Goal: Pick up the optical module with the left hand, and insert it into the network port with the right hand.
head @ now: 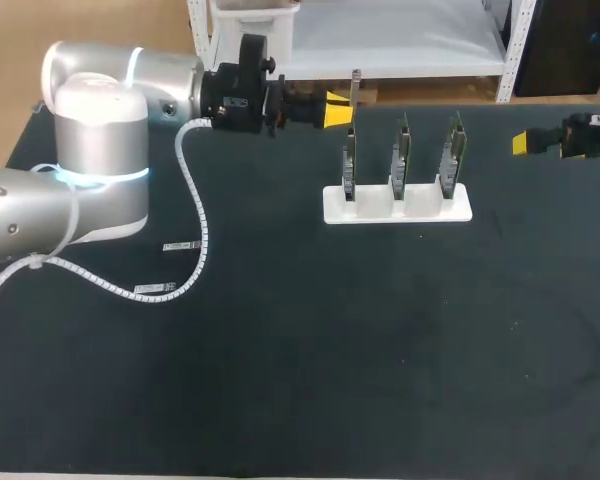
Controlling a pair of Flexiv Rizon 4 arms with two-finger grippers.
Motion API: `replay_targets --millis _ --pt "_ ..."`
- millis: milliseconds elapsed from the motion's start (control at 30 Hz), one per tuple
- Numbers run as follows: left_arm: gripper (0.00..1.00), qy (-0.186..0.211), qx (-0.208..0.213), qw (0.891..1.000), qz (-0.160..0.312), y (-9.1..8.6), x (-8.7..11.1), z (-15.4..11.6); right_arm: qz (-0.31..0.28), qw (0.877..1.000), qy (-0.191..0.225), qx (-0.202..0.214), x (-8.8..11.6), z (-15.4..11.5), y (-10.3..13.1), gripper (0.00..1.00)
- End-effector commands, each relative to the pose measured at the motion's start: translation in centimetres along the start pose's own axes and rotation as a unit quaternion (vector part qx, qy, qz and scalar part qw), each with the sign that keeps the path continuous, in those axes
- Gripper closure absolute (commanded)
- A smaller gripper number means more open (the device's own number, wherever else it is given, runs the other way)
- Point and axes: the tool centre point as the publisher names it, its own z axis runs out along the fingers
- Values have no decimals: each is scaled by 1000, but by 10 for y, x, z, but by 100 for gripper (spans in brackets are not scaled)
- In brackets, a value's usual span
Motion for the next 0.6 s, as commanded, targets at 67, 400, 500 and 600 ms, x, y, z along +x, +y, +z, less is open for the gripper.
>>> replay_targets --millis 67,400,500,600 --pt "100 1 -2 1000 -3 -5 4 1 0 1000 0 0 0 0 0 0" --pt "100 5 0 1000 -8 -7 6 0 0 1000 0 0 0 0 0 0" --pt "100 5 0 1000 -8 -7 6 0 0 1000 0 0 0 0 0 0" --pt "100 5 0 1000 -8 -7 6 0 0 1000 0 0 0 0 0 0"
